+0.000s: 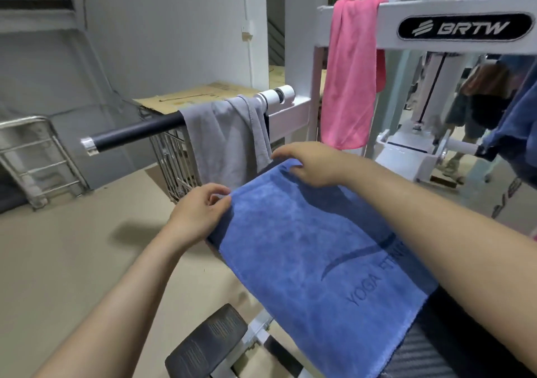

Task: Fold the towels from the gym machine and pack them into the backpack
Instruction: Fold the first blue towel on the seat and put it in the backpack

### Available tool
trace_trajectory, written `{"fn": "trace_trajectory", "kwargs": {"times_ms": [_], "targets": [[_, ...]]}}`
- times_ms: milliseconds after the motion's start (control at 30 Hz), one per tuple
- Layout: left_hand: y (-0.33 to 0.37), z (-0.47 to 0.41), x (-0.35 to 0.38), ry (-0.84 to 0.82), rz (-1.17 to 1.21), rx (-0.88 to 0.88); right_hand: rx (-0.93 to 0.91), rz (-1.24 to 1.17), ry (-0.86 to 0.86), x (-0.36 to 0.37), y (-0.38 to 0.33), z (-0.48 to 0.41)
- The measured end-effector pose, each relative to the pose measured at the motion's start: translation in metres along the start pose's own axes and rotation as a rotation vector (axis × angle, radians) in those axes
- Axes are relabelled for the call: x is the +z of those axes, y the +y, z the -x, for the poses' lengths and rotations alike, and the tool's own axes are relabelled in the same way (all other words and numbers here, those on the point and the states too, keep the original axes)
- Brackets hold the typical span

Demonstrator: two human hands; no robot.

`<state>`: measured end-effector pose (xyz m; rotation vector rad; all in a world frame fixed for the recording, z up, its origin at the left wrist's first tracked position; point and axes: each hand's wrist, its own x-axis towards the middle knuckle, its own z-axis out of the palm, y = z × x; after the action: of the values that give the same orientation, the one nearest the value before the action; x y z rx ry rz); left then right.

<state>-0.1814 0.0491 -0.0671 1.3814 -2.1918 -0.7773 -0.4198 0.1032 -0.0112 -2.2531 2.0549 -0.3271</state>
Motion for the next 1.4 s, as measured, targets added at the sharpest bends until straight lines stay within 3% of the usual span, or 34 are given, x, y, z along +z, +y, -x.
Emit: {"fn": "trace_trajectory", "kwargs": {"times_ms": [100, 167, 300, 367, 433, 600, 667, 733, 800, 867, 1000, 1233, 1333, 1400], "targets": [[-0.014, 0.009, -0.023, -0.210, 0.405, 0.012, 0.010, -0.020, -0.070, 0.018, -0.009, -0.036], [-0.031, 0.012, -0.030, -0.250, 0.377, 0.056, 0.045, -0.029, -0.015, 0.033, -0.009, -0.046], [-0.037, 0.009, -0.009, 0.009, 0.441, 0.088, 0.071, 0.032, 0.231, 0.064, -0.004, -0.042], [-0.033, 0.005, 0.000, 0.126, 0.459, 0.130, 0.053, 0.020, 0.272, 0.067, -0.001, -0.041], [-0.037, -0.003, 0.002, 0.128, 0.470, 0.130, 0.044, 0.013, 0.280, 0.066, 0.001, -0.041], [-0.061, -0.017, -0.007, -0.074, 0.667, 0.093, 0.049, 0.022, 0.250, 0.065, 0.003, -0.041], [-0.068, -0.023, -0.013, -0.235, 0.686, 0.126, 0.040, -0.016, 0.224, 0.060, 0.002, -0.041], [-0.070, -0.032, -0.024, -0.407, 0.699, 0.149, 0.041, -0.082, 0.157, 0.046, 0.003, -0.043], [-0.061, -0.045, -0.031, -0.452, 0.779, 0.071, 0.094, -0.152, 0.048, 0.026, 0.006, -0.045], [-0.045, -0.054, -0.027, -0.373, 0.685, 0.038, 0.162, -0.133, -0.055, 0.007, 0.016, -0.051], [-0.024, -0.054, -0.007, -0.275, -0.018, 0.167, 0.301, -0.092, -0.290, -0.012, 0.040, -0.067], [-0.034, -0.056, -0.024, -0.359, 0.169, 0.093, 0.429, -0.148, -0.411, -0.021, 0.069, -0.079], [-0.046, -0.071, -0.028, -0.192, 0.055, 0.097, 0.394, -0.006, -0.377, -0.031, 0.078, -0.078], [-0.055, -0.084, -0.028, -0.005, -0.088, 0.122, 0.404, -0.014, -0.231, -0.035, 0.083, -0.076]]}}
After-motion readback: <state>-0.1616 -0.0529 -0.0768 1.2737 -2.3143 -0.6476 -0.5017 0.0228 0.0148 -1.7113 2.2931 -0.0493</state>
